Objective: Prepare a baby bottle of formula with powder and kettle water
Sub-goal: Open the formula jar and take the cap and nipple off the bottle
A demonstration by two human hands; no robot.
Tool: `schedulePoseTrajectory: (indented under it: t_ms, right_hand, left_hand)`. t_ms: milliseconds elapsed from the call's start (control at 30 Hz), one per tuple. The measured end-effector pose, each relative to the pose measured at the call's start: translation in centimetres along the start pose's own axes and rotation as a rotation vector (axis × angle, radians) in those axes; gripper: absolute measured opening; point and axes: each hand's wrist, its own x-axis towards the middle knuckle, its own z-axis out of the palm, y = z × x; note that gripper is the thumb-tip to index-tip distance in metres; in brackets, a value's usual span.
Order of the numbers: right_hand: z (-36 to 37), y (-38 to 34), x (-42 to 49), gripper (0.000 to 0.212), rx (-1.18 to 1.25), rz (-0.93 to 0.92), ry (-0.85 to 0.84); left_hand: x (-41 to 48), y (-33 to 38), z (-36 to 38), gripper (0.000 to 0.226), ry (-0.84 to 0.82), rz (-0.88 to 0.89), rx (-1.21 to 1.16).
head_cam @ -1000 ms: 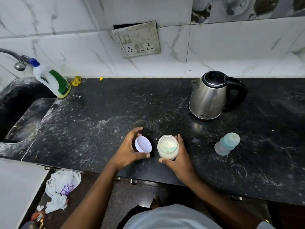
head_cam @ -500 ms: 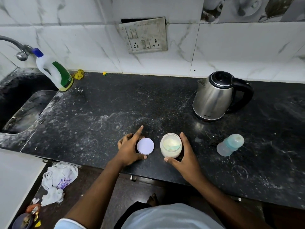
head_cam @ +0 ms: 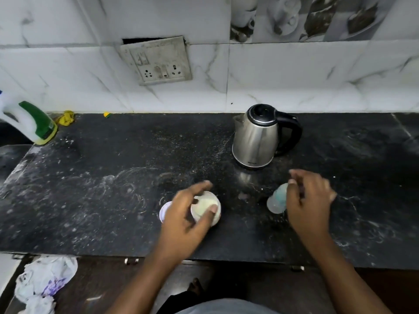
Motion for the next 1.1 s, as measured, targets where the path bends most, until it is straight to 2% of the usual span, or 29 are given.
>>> schedulePoseTrajectory:
  t_ms: [100, 200, 300, 433, 600, 800, 933, 1100]
  right_hand:
    - [-1.4, 3.3, 1.5, 0.028, -0.12, 0.072, -0.17]
    - [-1.3, 4.9, 2.3, 0.054, -0.121, 0.032, -0.465]
    - [-0.5, 5.1, 2.3, 0.073, -0.149, -0.011, -0.695]
    - [-0.1, 4.8, 2.3, 0.059, -0.171, -0.022, -0.724]
    - [-0.6, 4.1, 1.5, 0.052, -0.16, -0.054, -0.788]
    - [-0.8, 3.7, 0.9, 0.048, -0.197, -0.111, -0.782]
    - [-0.9, 3.9, 1.3, 0.044, -0.218, -0.188, -0.812]
    - [-1.3, 4.4, 2.5, 0.058, -0.203, -0.275, -0.956]
  left_hand:
    - [0.1, 0.8, 7.2, 0.048, -0.148, -0.004, -0.052]
    - [0.5, -0.7, 13.3, 0.067, -0.286, -0.005, -0.008]
    - [1.3, -2.1, 17.0, 0.084, -0.331, -0.068, -0.015]
    - [2.2, -2.9, 19.5, 0.088, -0.345, -0.164, -0.051]
    - [1.9, -3.2, 20.2, 0.055, -0.357, -0.193, -0.119]
    - [1.1, -4.7, 20.5, 0.039, -0.307, -0.257, -0.114]
    - [1.1, -4.7, 20.2, 0.042, -0.313, -0.25, -0.153]
    - [1.3, -4.8, 20.2, 0.046, -0.297, -0.288, -0.151]
